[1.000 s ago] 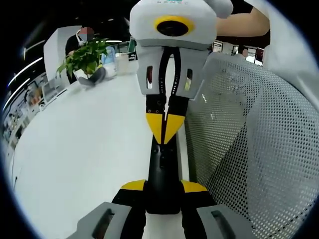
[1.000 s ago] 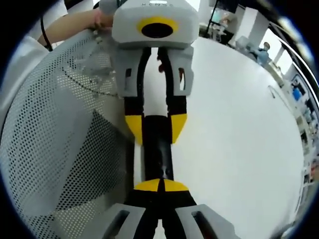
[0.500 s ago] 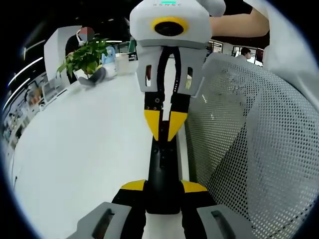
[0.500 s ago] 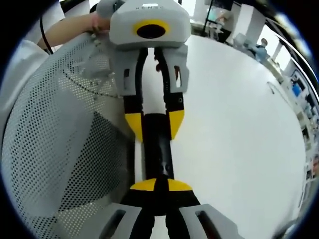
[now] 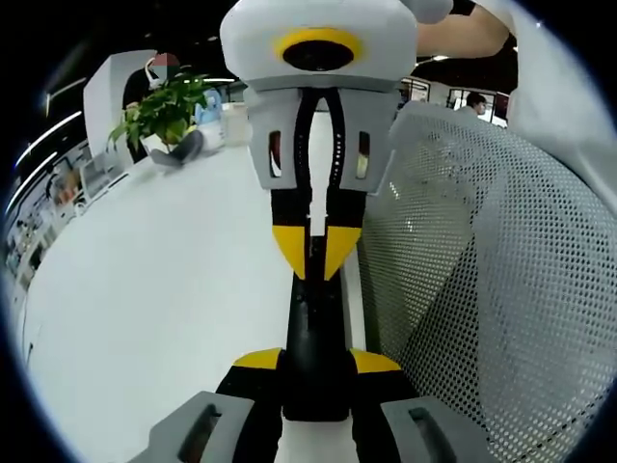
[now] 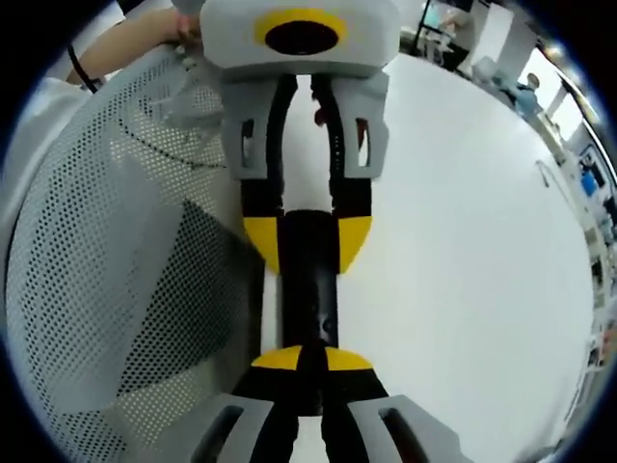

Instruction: Press the specified remote control buttons in sequence, fully releasing each button before pressing the next.

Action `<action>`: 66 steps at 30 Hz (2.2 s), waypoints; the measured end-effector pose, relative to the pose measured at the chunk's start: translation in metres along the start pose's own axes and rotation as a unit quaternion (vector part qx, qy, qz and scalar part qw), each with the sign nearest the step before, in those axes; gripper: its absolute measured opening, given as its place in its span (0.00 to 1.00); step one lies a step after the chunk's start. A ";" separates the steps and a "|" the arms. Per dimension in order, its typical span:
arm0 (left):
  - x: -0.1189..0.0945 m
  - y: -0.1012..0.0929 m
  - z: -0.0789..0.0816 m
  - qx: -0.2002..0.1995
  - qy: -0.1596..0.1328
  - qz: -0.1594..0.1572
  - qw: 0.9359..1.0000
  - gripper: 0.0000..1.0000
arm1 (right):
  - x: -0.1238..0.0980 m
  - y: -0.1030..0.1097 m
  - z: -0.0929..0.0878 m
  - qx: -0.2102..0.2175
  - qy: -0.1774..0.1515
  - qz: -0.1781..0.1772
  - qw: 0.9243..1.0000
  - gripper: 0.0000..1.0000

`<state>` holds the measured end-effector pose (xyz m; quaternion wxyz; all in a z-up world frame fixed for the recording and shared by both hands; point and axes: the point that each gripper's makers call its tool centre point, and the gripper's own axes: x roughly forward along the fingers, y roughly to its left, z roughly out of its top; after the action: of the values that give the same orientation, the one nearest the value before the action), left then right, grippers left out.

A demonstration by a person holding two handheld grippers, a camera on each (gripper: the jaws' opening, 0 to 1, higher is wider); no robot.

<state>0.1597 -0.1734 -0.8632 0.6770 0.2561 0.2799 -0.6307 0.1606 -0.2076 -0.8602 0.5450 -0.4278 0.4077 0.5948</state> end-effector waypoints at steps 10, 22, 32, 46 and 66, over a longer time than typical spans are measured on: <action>0.000 0.000 0.000 -0.002 -0.004 0.001 1.000 0.25 | -0.003 0.000 0.000 -0.001 -0.046 -0.002 0.999 0.03; -0.001 -0.001 0.001 -0.002 -0.004 0.002 1.000 0.25 | -0.005 0.002 -0.001 0.013 -0.054 -0.007 0.998 0.05; 0.000 -0.001 0.001 -0.001 -0.004 0.001 1.000 0.25 | -0.004 0.002 -0.001 0.012 -0.037 -0.011 0.999 0.06; 0.000 -0.001 0.001 0.000 -0.003 -0.001 1.000 0.25 | -0.001 0.000 -0.002 0.003 0.026 0.007 1.000 0.06; -0.001 -0.001 0.000 -0.003 -0.011 -0.003 1.000 0.25 | -0.006 -0.005 -0.007 0.037 -0.024 -0.034 0.998 0.15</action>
<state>0.1586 -0.1725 -0.8626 0.6787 0.2462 0.2756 -0.6347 0.1663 -0.2162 -0.8566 0.5896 -0.4066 0.4013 0.5709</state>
